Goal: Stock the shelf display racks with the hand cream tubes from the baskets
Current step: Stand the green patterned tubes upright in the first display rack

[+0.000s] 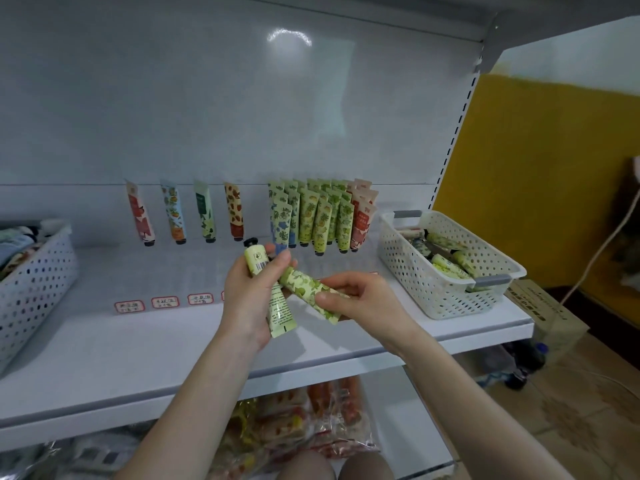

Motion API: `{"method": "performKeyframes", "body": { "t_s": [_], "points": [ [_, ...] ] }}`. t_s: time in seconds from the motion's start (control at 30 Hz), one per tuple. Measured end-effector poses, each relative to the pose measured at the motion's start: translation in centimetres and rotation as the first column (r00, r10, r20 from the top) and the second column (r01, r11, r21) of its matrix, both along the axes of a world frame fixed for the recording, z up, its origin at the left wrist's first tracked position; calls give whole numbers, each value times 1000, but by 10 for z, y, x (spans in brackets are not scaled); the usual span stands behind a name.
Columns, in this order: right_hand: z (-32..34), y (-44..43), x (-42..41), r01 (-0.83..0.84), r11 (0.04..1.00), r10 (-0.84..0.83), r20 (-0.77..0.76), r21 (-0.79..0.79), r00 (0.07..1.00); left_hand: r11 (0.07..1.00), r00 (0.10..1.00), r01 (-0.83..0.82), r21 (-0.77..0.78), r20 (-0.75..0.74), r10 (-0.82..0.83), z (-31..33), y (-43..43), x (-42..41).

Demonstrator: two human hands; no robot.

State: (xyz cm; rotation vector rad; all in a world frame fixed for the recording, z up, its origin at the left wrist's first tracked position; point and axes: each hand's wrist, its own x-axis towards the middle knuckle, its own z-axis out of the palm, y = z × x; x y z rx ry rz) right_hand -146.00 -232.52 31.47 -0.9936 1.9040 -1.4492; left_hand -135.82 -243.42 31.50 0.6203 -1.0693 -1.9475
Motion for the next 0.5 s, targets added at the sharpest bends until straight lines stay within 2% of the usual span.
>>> {"method": "performKeyframes", "body": {
  "t_s": [0.1,0.2,0.3,0.37,0.5],
  "points": [
    [2,5,3,56,998,-55,40,-28,998,996,995,-28,-87,95,36,-3,2,5],
    [5,9,2,151,981,-116,251,-126,961,993,990,-23,-112,138,38,-5,4,10],
    [8,9,1,264,935,-106,526,-237,844,995,989,-17,-98,141,31,-7,9,11],
    [7,6,4,317,901,-59,641,-297,766,998,994,-32,-54,106,37,-8,13,8],
    [-2,1,14,402,834,-56,665,-379,745,999,997,-35,-2,64,35,-9,19,0]
  ]
}}
